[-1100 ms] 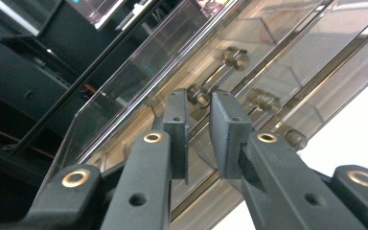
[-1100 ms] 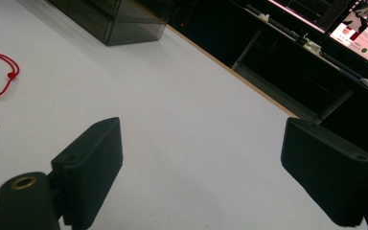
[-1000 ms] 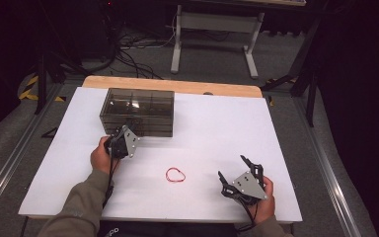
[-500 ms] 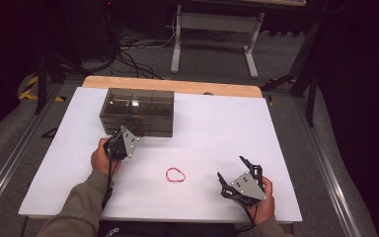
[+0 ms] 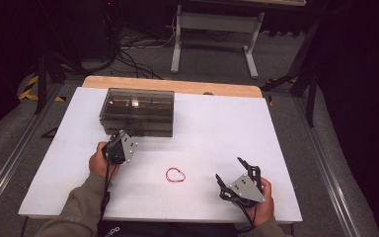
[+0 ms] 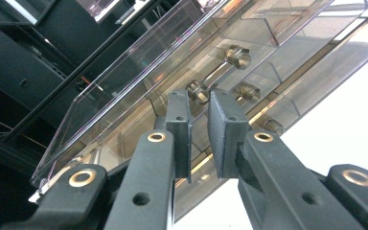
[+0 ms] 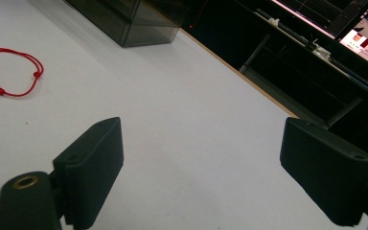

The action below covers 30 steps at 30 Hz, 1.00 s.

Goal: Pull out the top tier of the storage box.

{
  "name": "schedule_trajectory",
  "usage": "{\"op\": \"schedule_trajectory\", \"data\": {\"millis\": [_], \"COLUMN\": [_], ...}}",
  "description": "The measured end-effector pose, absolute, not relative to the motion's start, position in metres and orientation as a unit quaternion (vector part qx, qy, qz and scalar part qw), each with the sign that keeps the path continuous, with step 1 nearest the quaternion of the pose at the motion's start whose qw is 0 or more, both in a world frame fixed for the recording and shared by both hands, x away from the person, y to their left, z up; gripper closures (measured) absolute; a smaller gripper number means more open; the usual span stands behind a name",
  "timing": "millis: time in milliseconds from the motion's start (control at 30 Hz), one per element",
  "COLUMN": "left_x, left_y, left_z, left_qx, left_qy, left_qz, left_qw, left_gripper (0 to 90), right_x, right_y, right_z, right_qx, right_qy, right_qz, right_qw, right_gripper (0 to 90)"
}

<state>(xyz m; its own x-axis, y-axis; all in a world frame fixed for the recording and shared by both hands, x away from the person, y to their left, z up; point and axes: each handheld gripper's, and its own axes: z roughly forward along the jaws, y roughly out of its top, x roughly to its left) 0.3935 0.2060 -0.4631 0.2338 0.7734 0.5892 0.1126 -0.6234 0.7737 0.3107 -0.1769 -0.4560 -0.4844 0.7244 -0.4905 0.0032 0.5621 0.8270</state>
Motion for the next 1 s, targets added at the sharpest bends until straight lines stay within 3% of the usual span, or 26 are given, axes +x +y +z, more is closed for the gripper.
{"op": "schedule_trajectory", "data": {"millis": [333,467,600,800,1000], "left_x": [0.384,0.377,0.370,0.373,0.397], "left_y": [0.208,0.213,0.221,0.235,0.244], "left_z": [-0.462,-0.455,-0.441,-0.416,-0.392], "left_qx": [0.727,0.726,0.719,0.722,0.782], "left_qy": [0.310,0.306,0.304,0.318,0.322], "left_qz": [0.521,0.508,0.488,0.437,0.368], "left_qw": [0.323,0.348,0.390,0.433,0.386], "left_gripper": [78.1,71.3,89.6,89.7,89.6], "right_x": [0.311,0.310,0.308,0.310,0.312], "right_y": [-0.177,-0.177,-0.178,-0.180,-0.179], "right_z": [-0.456,-0.455,-0.453,-0.451,-0.452], "right_qx": [0.237,0.239,0.240,0.248,0.251], "right_qy": [0.763,0.765,0.765,0.760,0.764], "right_qz": [0.402,0.403,0.408,0.423,0.422], "right_qw": [0.447,0.442,0.437,0.427,0.418], "right_gripper": [15.4,15.4,15.6,14.7,14.7]}}
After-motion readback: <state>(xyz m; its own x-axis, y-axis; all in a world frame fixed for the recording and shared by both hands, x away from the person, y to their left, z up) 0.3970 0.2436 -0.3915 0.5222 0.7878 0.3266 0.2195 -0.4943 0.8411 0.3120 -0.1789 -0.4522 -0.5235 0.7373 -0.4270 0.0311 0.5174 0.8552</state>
